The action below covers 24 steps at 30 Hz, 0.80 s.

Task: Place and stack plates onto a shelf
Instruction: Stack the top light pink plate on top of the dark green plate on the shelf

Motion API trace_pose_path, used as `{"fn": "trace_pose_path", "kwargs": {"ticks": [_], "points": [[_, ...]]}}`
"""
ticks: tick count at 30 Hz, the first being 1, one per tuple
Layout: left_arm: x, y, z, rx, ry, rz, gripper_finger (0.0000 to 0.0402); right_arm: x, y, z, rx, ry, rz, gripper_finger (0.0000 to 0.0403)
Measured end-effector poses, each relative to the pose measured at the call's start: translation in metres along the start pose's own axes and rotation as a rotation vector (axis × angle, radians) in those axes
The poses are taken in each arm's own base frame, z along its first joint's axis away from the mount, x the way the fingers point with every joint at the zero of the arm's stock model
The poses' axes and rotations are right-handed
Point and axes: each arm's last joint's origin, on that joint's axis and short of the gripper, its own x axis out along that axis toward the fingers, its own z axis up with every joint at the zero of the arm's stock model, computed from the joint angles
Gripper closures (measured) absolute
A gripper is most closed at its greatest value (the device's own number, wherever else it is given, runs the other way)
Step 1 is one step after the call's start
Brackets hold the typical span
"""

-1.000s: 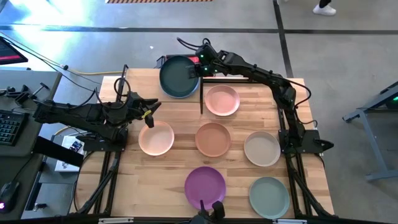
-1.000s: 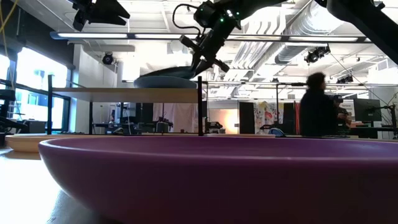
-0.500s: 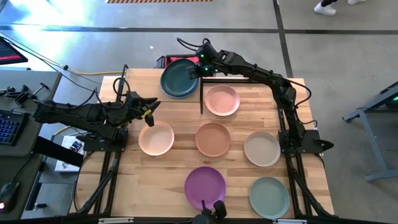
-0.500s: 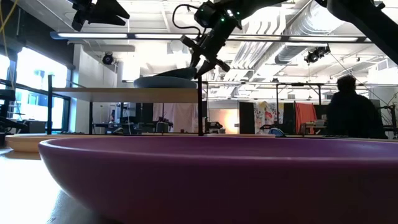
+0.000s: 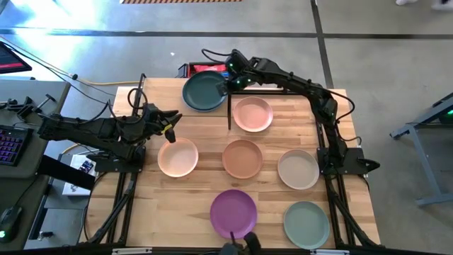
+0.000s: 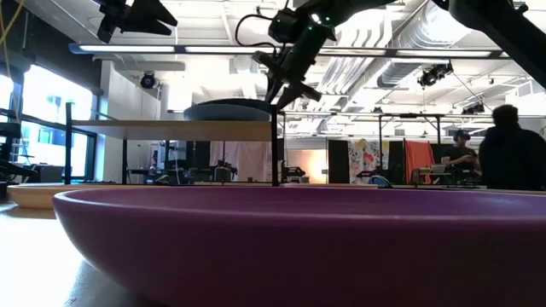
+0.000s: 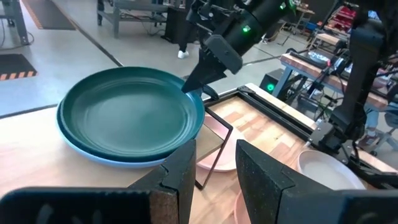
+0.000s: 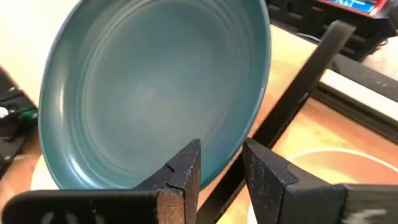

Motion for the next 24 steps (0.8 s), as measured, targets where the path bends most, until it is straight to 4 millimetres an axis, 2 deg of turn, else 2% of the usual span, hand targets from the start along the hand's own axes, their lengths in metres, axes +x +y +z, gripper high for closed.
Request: {"fn": "trace_pose_path", "kwargs": {"ticks": [20, 24], "points": [[0.000, 0.001, 0.000, -0.001, -0.013, 0.023, 0.0298, -0.001, 0.000, -0.005, 0.002, 0.059, 0.019, 0.0304], [0.000, 0.001, 0.000, 0.000, -0.012, 0.022, 0.0298, -0.010, -0.001, -0.004, -0.022, 0.086, 0.005, 0.0304]]}}
